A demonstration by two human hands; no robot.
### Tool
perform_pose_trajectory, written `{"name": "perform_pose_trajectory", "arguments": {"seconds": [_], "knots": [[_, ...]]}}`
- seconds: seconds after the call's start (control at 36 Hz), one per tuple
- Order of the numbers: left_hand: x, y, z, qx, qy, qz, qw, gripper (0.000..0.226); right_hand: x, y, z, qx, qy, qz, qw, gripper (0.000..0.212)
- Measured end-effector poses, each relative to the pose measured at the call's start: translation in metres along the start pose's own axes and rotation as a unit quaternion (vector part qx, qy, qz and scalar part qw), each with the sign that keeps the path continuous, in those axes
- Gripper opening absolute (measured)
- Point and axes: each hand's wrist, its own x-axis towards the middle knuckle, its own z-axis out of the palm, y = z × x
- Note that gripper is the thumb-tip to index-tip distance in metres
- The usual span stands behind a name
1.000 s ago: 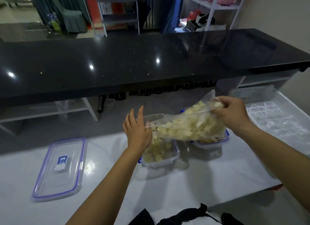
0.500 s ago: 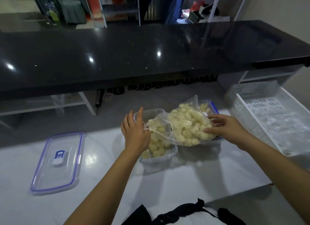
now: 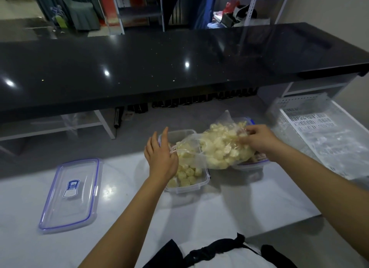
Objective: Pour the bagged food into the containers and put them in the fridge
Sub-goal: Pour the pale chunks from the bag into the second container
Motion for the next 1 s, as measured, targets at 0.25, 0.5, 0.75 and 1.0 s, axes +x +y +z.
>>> {"name": "perform_pose_trajectory", "arguments": {"seconds": [0.25,0.5,0.75,1.0], "knots": [[0.001,-0.014,-0.003,-0.005,0.011,-0.032,0.999,0.072,-0.028,-0.054,-0.004,0.136,0.054,-0.127,0.981,0.019],[0.003,-0.021,0.002,-0.005,-0.005,-0.061,0.998,0.074,-0.04,-0.072,0.003,0.154,0.087,-0.174,0.969,0.021],[0.003,-0.02,0.007,-0.007,-0.029,-0.061,0.998,0.075,-0.04,-0.082,-0.001,0.117,0.111,-0.197,0.967,0.028],[0.003,-0.025,0.005,-0.108,-0.044,-0.072,0.991,0.063,-0.045,-0.088,0.007,0.104,0.106,-0.235,0.961,0.025]]}}
